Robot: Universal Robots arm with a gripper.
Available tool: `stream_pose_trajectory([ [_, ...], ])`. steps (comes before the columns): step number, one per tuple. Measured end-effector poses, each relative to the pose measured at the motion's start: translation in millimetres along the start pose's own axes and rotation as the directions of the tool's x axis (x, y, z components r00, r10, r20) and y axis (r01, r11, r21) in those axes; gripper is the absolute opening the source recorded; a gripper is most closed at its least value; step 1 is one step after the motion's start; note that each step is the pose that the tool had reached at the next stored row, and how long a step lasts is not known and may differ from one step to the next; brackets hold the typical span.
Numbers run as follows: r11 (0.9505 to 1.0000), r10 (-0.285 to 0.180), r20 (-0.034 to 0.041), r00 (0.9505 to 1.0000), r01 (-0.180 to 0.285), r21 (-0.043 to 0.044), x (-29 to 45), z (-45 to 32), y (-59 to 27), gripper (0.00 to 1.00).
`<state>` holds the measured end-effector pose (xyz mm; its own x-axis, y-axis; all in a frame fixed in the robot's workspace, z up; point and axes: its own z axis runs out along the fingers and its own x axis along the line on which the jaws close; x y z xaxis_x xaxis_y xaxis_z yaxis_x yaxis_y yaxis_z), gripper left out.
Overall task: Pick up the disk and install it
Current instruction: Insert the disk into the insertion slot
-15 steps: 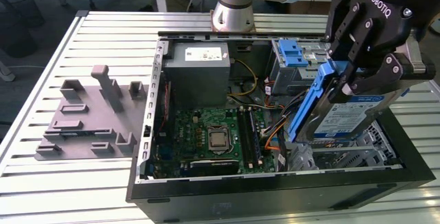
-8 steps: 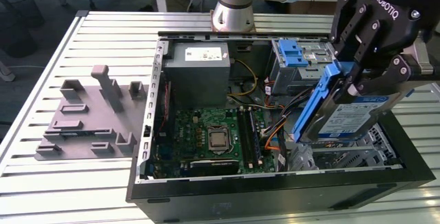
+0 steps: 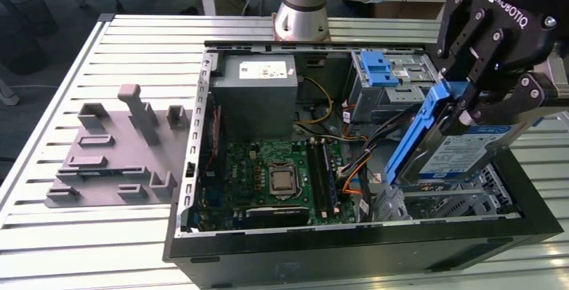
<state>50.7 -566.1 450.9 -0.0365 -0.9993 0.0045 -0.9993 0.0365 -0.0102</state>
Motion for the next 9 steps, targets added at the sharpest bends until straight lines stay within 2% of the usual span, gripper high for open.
stream_pose_trajectory([
  [9,1.0,0.0,0.0,1.0,0.0,0.0,-0.3,2.5,-7.7,0.37],
])
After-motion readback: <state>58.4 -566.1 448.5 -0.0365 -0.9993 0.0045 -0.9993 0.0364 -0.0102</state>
